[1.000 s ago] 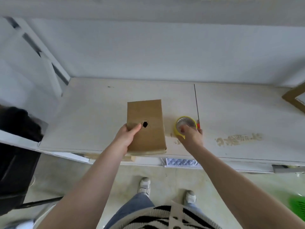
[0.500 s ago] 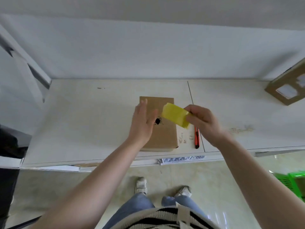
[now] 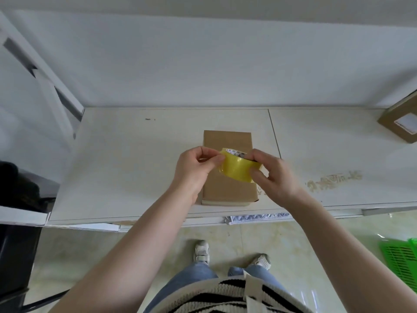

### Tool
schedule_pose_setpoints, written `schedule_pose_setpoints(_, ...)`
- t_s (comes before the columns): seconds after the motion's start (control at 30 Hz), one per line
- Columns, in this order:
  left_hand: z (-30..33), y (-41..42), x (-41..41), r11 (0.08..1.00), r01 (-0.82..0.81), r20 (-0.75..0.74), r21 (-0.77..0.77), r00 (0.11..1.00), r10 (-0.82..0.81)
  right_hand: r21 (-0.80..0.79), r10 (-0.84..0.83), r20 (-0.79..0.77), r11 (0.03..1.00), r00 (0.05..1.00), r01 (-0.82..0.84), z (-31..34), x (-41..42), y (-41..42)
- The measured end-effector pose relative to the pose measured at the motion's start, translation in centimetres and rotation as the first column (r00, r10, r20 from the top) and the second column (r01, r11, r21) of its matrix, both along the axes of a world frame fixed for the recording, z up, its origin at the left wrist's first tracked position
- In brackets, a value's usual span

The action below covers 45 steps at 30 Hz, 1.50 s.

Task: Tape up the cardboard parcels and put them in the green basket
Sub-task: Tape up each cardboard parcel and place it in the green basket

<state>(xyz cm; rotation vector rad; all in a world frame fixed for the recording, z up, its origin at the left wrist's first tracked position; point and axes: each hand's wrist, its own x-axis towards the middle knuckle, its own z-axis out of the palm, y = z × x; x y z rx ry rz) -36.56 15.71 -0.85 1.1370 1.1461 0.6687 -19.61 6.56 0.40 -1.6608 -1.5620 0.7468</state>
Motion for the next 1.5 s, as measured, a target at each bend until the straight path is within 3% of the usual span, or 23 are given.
schedule_pose_setpoints(0.17, 1.1, 0.7, -1.2, 0.985, 0.086, 0.069, -0.151, 0.995, -0.076, 0.018, 0.028, 0.141, 0.999, 0.99, -0.031, -0.2, 0.0, 0.6)
schedule_pose_setpoints(0.33, 1.6, 0.5, -1.0, 0.976, 0.109, 0.194, -0.19, 0.978, -0.072, -0.009, -0.061, 0.285, 0.998, 0.957, 0.066, 0.5, 1.2, 1.5)
schedule_pose_setpoints(0.67, 1.9, 1.3, -2.4, 0.925, 0.234, 0.443, -0.3, 0.893, -0.082, -0.054, -0.234, 0.234, 0.966, 0.944, 0.253, 0.9, -0.3, 2.3)
schedule_pose_setpoints(0.87, 2.1, 1.0, -2.2, 0.976, 0.141, 0.292, -0.164, 0.952, -0.088, -0.075, -0.267, 0.229, 0.954, 0.936, 0.29, 1.2, -1.0, 2.1)
schedule_pose_setpoints(1.07, 2.3, 0.5, -1.4, 0.99, 0.09, 0.019, 0.112, 0.995, -0.093, -0.121, -0.274, 0.268, 0.941, 0.923, 0.315, 1.6, -1.1, 2.0)
schedule_pose_setpoints(1.3, 1.9, 0.1, -2.1, 0.995, 0.097, 0.001, 0.008, 0.995, -0.097, -0.135, -0.214, 0.486, 0.94, 0.847, 0.315, 1.9, -1.5, 1.6)
schedule_pose_setpoints(1.5, 1.9, 0.2, -2.1, 0.998, 0.062, 0.05, -0.033, 0.997, -0.06, -0.14, -0.233, 0.455, 0.934, 0.859, 0.328, 2.3, -1.4, 1.9)
